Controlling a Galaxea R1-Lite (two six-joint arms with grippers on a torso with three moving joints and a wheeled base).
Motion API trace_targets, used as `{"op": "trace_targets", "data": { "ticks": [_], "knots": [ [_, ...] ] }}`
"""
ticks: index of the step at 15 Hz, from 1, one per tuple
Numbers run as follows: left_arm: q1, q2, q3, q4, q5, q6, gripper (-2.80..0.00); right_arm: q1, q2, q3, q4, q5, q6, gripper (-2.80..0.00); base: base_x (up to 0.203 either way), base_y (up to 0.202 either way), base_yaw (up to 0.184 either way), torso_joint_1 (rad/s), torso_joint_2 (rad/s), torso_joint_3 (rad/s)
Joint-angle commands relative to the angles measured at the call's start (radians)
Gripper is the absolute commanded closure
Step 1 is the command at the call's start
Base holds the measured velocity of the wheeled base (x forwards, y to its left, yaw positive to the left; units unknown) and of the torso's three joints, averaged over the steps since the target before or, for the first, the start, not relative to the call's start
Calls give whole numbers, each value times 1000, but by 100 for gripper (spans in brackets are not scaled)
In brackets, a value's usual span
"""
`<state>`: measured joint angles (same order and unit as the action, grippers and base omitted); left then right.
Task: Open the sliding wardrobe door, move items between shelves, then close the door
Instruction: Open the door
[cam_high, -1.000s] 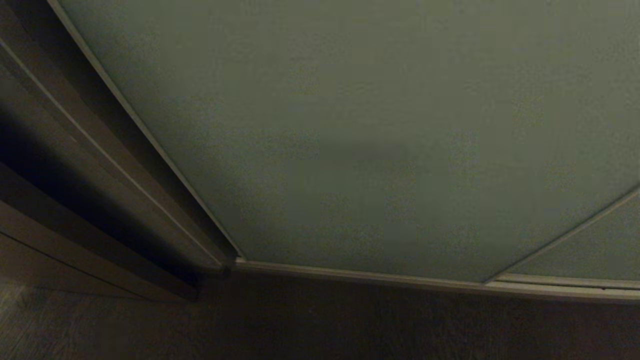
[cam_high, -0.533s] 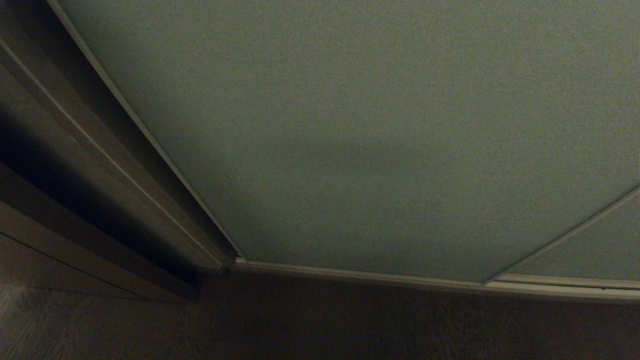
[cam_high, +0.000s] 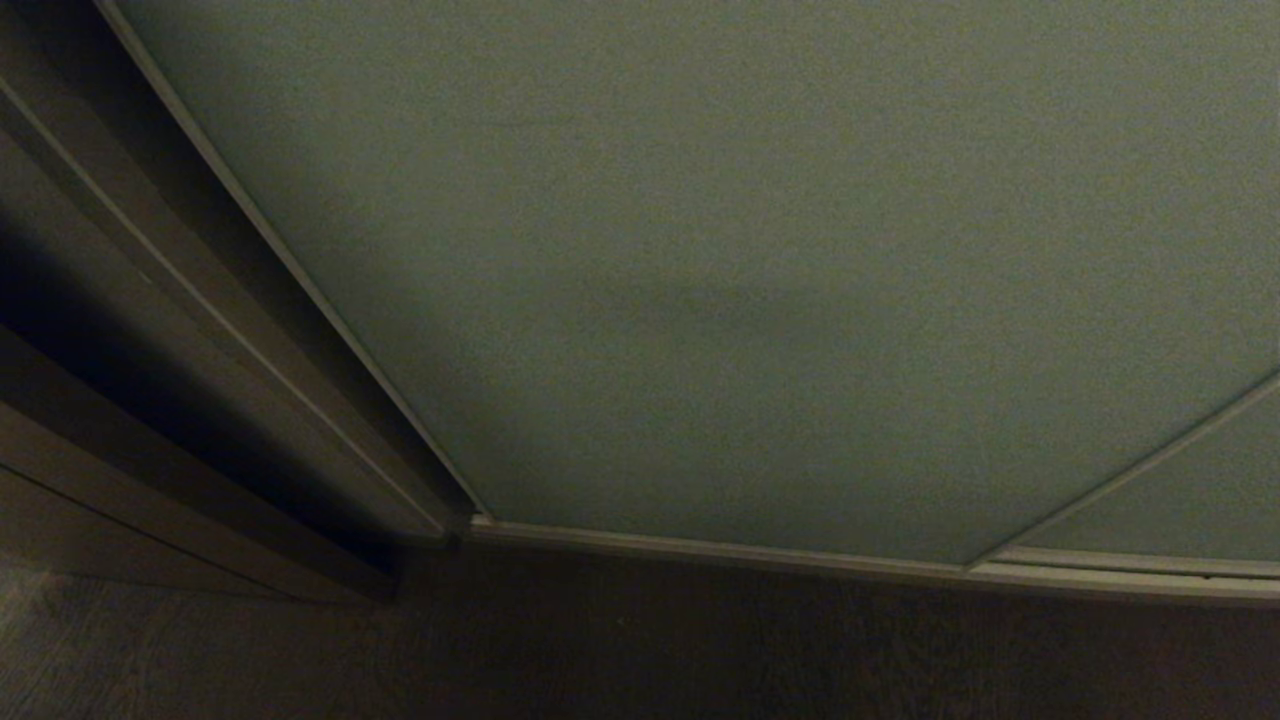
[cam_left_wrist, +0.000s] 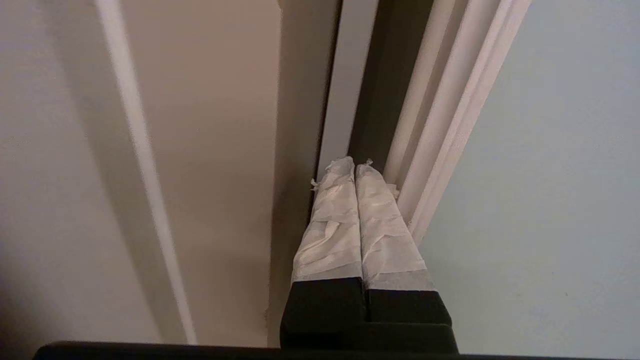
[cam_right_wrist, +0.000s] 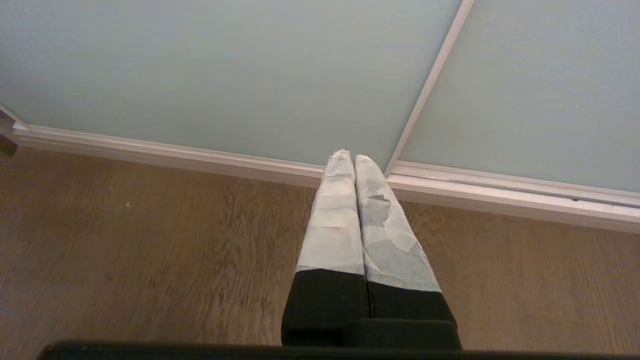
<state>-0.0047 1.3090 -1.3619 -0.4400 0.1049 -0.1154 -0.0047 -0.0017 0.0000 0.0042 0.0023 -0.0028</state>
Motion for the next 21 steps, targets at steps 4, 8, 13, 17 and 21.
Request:
{"op": "trace_targets", "data": {
  "ticks": [4,8,13,17,21],
  "knots": [
    [-5,5,-10,2,-50,-3,0,0,2,0,0,1,0,0,0,0,0,0,0,0],
    [-30,-1,-23,52,-104,-5,0,0,0,0,0,1,0,0,0,0,0,0,0,0],
    [-122,9,-71,148,-145,-9,0,0,0,0,0,1,0,0,0,0,0,0,0,0],
    [-245,45,-109,195,-146,-13,0,0,2,0,-1,1,0,0,0,0,0,0,0,0],
    [-356,100,-168,207,-143,-11,0,0,2,0,0,1,0,0,0,0,0,0,0,0]
  ]
}}
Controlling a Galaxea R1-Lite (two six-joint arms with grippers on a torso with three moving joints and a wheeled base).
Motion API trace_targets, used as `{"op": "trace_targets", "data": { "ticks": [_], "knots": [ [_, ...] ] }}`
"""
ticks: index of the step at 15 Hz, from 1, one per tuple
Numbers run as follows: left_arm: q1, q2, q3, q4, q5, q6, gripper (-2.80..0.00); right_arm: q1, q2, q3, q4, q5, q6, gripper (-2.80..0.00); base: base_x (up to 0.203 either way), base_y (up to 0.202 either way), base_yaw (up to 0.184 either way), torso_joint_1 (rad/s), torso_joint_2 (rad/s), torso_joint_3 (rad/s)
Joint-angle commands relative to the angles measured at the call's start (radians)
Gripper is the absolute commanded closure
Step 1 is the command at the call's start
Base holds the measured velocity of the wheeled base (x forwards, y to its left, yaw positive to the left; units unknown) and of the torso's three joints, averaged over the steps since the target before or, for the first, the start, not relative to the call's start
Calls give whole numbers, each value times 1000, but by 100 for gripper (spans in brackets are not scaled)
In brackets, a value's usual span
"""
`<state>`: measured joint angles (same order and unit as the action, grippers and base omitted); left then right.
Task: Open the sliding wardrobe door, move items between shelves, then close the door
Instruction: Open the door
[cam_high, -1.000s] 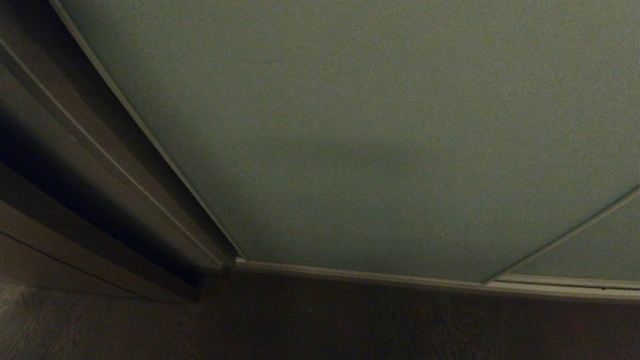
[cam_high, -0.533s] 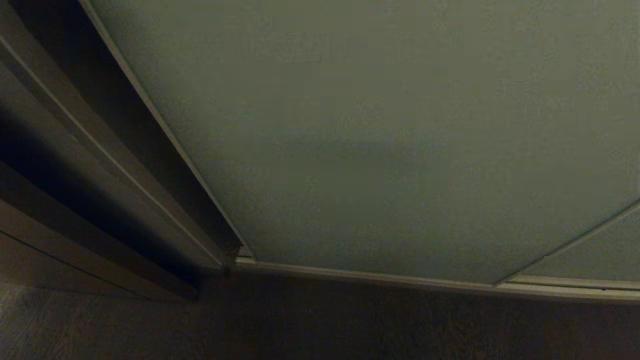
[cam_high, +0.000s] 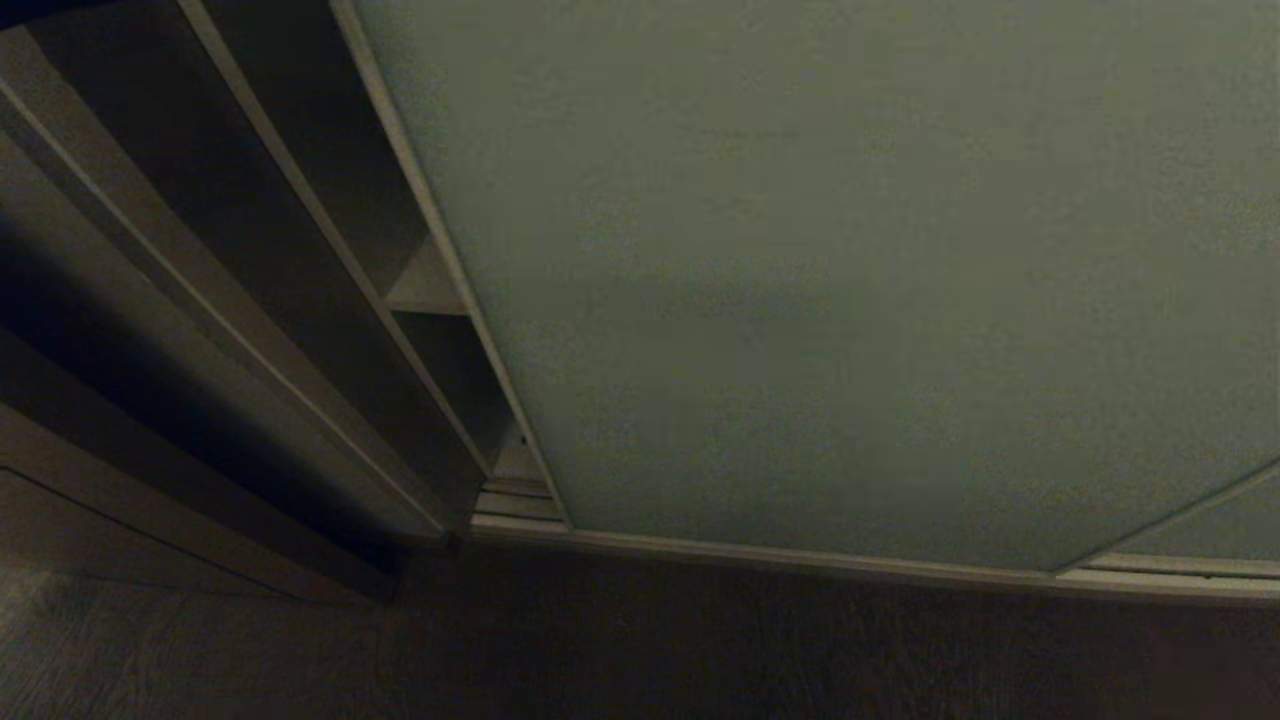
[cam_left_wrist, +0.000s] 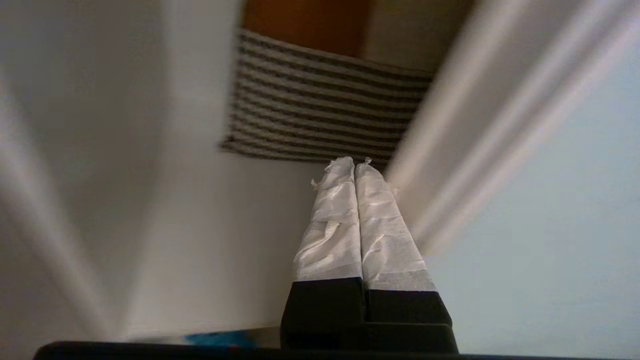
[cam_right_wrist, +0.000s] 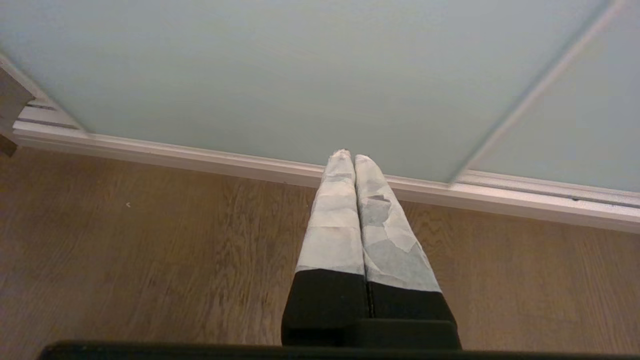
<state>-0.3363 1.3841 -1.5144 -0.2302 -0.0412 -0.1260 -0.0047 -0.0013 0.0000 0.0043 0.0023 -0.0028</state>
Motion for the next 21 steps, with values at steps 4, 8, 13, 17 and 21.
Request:
{"op": "trace_targets", "data": {
  "ticks": [4,8,13,17,21],
  "knots": [
    [-154,74,-77,34,5,1,0,0,1,0,0,1,0,0,0,0,0,0,0,0],
    [-310,121,-109,46,25,2,0,0,1,0,0,1,0,0,0,0,0,0,0,0],
    [-445,202,-178,46,81,2,0,0,1,0,0,1,0,0,0,0,0,0,0,0],
    [-529,207,-223,62,126,-32,0,0,0,0,0,1,0,0,0,0,0,0,0,0],
    [-512,150,-199,106,182,-57,0,0,1,0,0,1,0,0,0,0,0,0,0,0]
  ]
}}
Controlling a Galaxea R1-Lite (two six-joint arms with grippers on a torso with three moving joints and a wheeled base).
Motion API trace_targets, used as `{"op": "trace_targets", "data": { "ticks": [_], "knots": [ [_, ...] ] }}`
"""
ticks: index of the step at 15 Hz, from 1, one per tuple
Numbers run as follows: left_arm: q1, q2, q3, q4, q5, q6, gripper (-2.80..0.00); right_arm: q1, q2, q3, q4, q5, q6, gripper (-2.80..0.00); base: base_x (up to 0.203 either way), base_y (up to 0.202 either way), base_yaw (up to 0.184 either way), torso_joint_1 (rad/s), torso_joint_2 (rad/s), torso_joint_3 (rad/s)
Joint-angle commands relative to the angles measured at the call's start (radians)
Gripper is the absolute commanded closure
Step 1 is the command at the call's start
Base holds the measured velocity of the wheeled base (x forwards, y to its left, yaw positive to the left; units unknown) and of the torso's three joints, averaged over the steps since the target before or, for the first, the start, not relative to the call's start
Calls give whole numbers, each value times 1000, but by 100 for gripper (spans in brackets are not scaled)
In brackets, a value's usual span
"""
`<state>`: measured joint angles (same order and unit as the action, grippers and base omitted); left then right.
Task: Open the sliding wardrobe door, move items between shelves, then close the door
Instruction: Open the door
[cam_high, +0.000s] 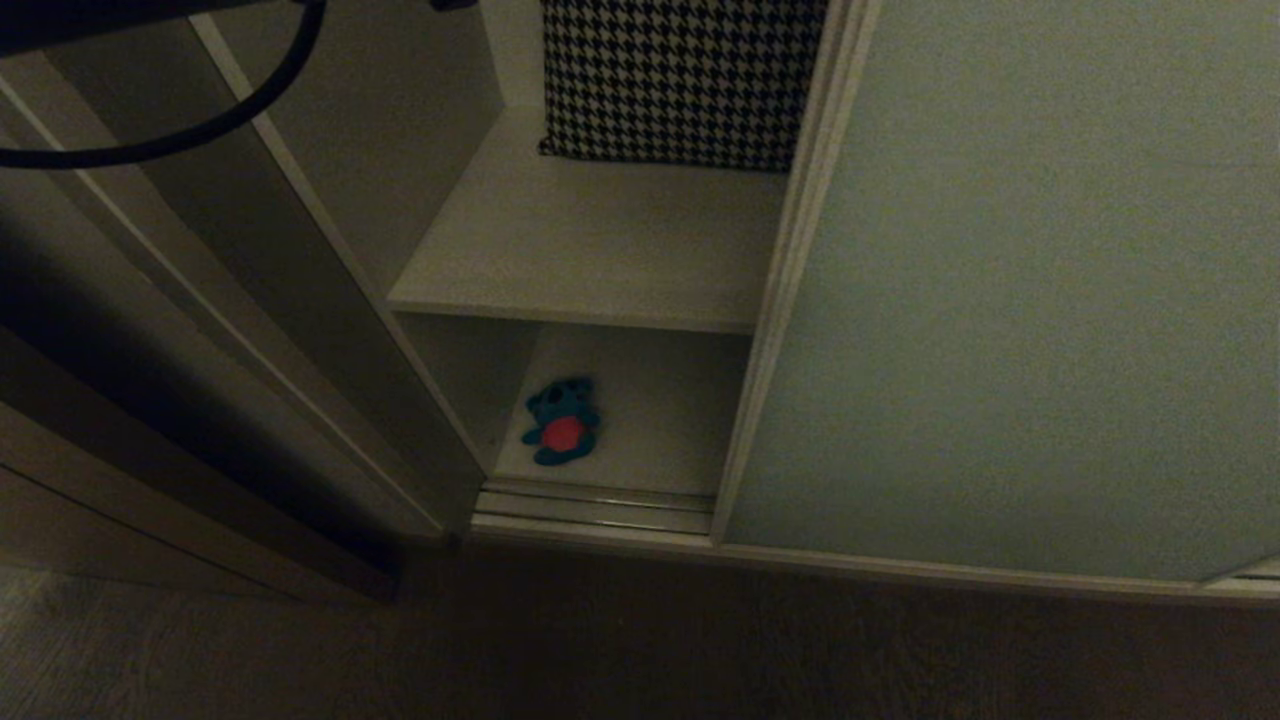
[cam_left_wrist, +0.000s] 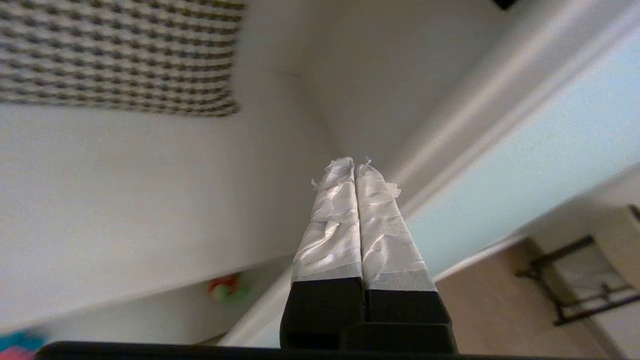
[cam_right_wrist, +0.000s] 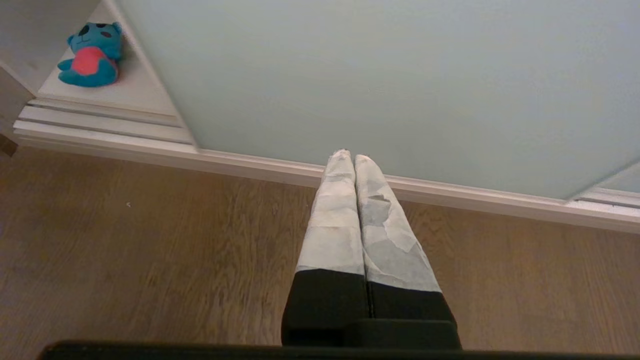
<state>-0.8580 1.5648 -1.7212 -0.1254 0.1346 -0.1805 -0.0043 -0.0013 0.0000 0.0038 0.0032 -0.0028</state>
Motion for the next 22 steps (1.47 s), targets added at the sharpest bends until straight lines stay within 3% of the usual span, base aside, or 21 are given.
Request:
{"op": "trace_targets", "data": {
  "ticks": [1,4,6,8,11,14,18,22],
  "knots": [
    [42,-57,12,15,15,-3,0,0,1,0,1,0,0,0,0,0,0,0,0,0],
    [197,-187,57,88,20,-2,0,0,1,0,1,0,0,0,0,0,0,0,0,0],
    [350,-307,142,171,16,-1,0,0,1,0,1,0,-1,0,0,0,0,0,0,0],
    [513,-458,271,257,-13,2,0,0,0,0,1,0,0,0,0,0,0,0,0,0],
    [700,-693,538,327,-55,39,0,0,1,0,1,0,0,0,0,0,0,0,0,0],
    [763,-973,886,340,-96,119,0,0,1,0,1,0,0,0,0,0,0,0,0,0],
    [795,-1299,1257,341,-137,195,0,0,0,0,1,0,0,0,0,0,0,0,0,0],
    [837,-1544,1506,340,-201,254,0,0,1,0,1,0,0,0,0,0,0,0,0,0]
  ]
}}
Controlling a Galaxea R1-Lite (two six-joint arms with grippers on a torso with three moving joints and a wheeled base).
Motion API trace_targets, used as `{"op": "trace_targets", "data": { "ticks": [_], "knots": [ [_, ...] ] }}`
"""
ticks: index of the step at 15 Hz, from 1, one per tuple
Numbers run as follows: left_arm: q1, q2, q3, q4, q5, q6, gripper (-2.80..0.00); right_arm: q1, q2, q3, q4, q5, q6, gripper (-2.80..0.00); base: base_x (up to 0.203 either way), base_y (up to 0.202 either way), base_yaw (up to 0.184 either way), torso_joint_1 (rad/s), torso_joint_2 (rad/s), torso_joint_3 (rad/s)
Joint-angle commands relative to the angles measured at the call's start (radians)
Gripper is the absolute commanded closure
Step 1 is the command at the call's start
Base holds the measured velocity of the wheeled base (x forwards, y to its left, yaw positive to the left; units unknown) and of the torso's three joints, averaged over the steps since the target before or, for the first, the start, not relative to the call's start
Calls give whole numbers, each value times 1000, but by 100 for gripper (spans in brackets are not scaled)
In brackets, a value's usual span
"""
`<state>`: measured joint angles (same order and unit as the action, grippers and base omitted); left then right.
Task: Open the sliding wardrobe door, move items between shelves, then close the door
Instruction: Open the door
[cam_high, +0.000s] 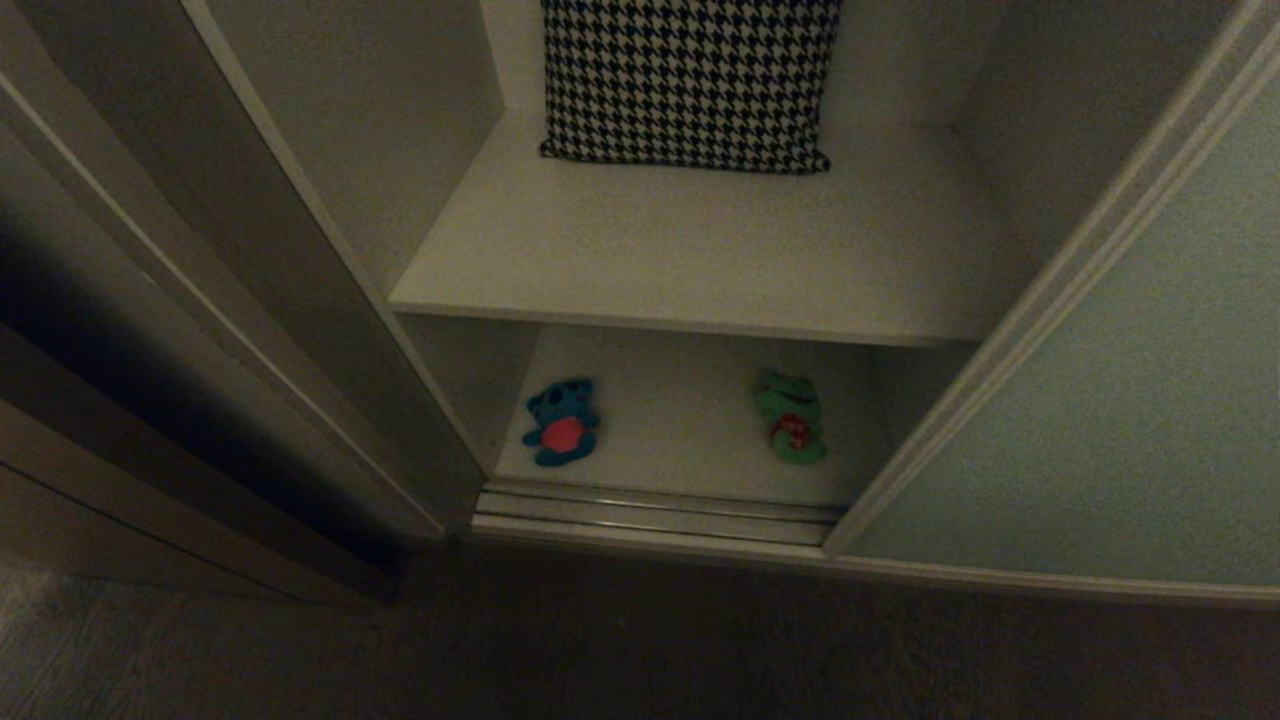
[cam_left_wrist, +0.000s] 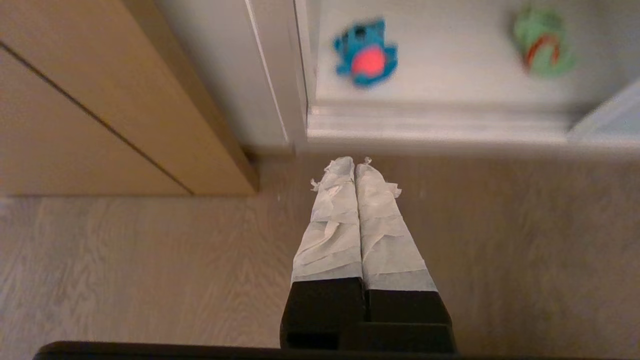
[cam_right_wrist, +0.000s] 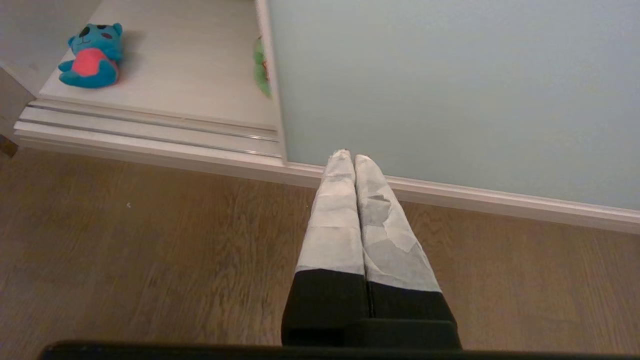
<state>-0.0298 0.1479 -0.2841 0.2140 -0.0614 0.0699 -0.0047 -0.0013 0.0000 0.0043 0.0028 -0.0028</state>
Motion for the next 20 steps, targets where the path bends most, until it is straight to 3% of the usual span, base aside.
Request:
{"op": "trace_targets", "data": {
  "ticks": [1,3,5,7,9,20],
  "knots": [
    [12,-149,123,-10,-13,11,0,0,0,0,0,0,0,0,0,0,0,0,0,0],
    [15,-143,198,-64,-33,-63,0,0,1,0,0,0,0,0,0,0,0,0,0,0],
    [15,-142,200,-77,-36,2,0,0,1,0,0,0,0,0,0,0,0,0,0,0],
    [16,-145,234,-86,58,17,0,0,0,0,0,0,0,0,0,0,0,0,0,0],
    [16,-143,251,-133,49,16,0,0,1,0,0,0,0,0,0,0,0,0,0,0],
    [15,-145,259,-148,50,25,0,0,1,0,0,0,0,0,0,0,0,0,0,0]
  ]
}}
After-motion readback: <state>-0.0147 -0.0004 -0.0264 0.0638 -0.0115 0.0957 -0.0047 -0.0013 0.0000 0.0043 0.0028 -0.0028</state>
